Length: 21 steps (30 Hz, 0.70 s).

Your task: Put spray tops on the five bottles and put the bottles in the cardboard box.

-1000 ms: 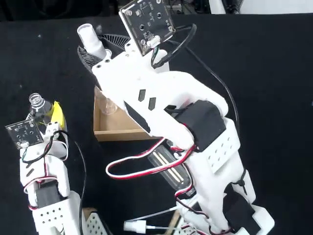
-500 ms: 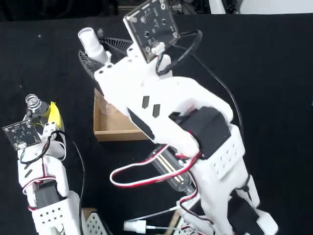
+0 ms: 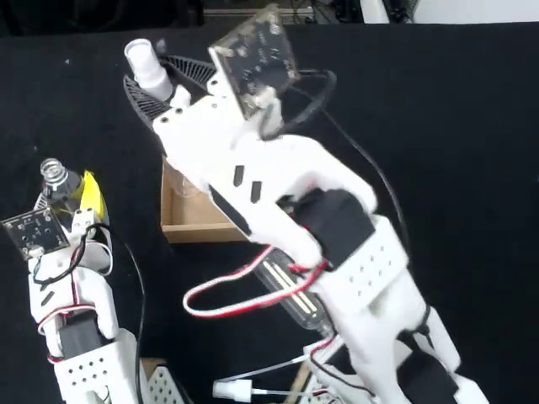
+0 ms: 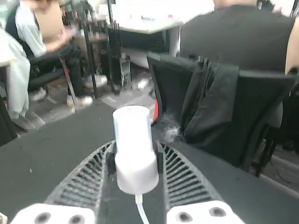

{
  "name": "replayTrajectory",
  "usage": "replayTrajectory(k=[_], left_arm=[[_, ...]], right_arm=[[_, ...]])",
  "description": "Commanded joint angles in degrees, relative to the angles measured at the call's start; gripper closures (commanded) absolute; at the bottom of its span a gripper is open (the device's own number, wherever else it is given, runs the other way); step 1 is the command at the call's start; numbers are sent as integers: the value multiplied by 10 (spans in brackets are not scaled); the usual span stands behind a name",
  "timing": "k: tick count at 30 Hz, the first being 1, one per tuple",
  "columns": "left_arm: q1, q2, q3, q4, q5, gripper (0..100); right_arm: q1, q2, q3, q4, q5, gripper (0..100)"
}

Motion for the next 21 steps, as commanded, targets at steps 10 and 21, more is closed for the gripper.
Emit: replayTrajectory(k=[10,21], left_arm=[[117,-7,13,-102,0,953],[178,-7,13,-101,3,953]], right_arm=[[-2,-44,-7,-23,2,983],[91,-58,4,-72,-3,984]])
